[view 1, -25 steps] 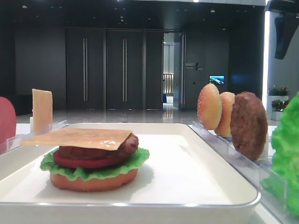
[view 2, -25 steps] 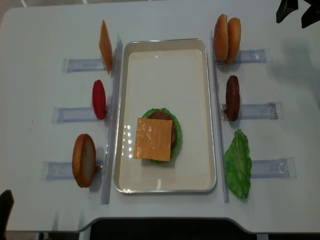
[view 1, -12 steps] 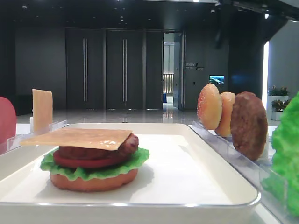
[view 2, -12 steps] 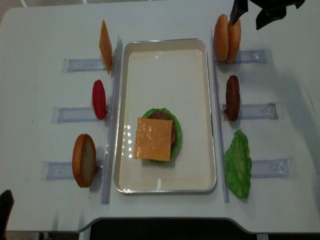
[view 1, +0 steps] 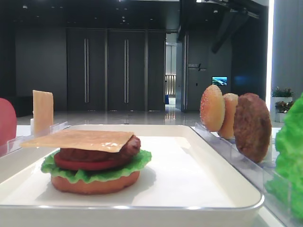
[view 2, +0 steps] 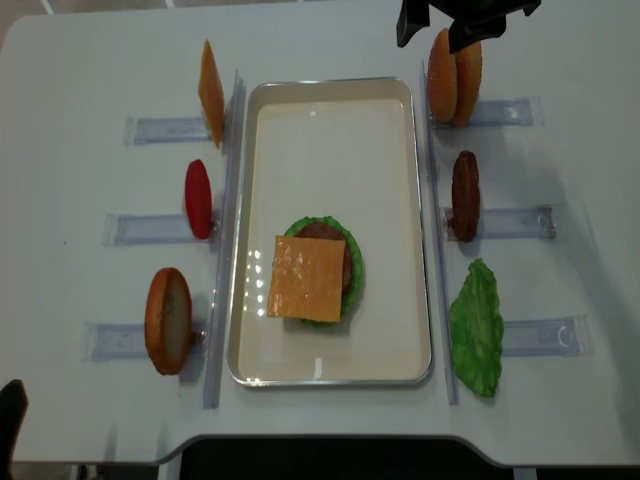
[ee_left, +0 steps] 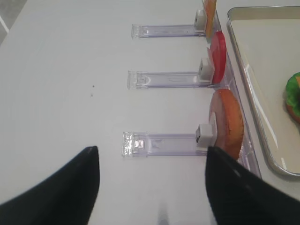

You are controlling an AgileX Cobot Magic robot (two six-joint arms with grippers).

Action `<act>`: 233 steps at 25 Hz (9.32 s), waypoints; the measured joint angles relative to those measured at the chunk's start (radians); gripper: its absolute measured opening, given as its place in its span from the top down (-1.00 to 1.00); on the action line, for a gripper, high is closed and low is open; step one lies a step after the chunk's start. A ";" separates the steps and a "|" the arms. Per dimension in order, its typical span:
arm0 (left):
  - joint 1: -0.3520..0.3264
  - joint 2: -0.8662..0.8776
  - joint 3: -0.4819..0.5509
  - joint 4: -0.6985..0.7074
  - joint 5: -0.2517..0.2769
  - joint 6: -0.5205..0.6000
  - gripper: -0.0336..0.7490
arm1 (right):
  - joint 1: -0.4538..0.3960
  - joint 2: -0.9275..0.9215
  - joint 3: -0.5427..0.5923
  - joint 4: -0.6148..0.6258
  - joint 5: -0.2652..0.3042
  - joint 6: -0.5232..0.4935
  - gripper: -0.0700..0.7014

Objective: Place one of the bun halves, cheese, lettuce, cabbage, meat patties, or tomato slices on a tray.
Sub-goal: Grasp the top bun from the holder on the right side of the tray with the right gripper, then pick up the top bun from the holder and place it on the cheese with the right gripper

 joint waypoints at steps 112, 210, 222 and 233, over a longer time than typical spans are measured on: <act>0.000 0.000 0.000 0.000 0.000 0.000 -0.45 | -0.094 0.223 -0.007 -0.054 -0.167 -0.142 0.24; 0.000 0.000 0.000 -0.003 0.000 0.003 -0.45 | 0.190 -0.079 0.610 1.127 -0.215 -0.974 0.33; 0.000 0.000 0.000 -0.003 0.000 0.003 -0.45 | 0.169 -0.013 0.610 1.134 -0.203 -0.977 0.33; 0.000 0.000 0.000 -0.003 0.000 0.003 -0.45 | 0.160 -0.001 0.610 1.133 -0.193 -0.995 0.33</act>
